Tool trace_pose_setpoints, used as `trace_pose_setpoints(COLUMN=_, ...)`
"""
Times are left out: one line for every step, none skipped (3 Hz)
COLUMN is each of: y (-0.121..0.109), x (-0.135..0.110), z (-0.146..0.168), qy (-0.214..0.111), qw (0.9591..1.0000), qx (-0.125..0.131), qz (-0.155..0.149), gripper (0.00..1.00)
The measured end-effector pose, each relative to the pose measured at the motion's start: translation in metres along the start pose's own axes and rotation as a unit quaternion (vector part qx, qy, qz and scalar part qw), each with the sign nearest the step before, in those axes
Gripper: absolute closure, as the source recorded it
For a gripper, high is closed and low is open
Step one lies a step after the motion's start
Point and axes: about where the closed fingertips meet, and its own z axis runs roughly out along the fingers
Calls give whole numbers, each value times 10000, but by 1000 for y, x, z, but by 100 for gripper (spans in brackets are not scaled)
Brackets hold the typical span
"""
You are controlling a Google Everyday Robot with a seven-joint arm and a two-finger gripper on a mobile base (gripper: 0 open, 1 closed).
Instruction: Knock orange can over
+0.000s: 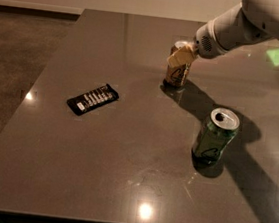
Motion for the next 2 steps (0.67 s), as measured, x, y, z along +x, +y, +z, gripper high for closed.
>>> trace_pose_setpoints(y=0, x=-3, z=-15, qy=-141, qw=9998, qx=-149, qz=-81, gripper=87)
trace_pose_setpoints(y=-1, x=-7, z=-33, qy=-32, qw=9989, qx=-313, qz=-345, gripper=100)
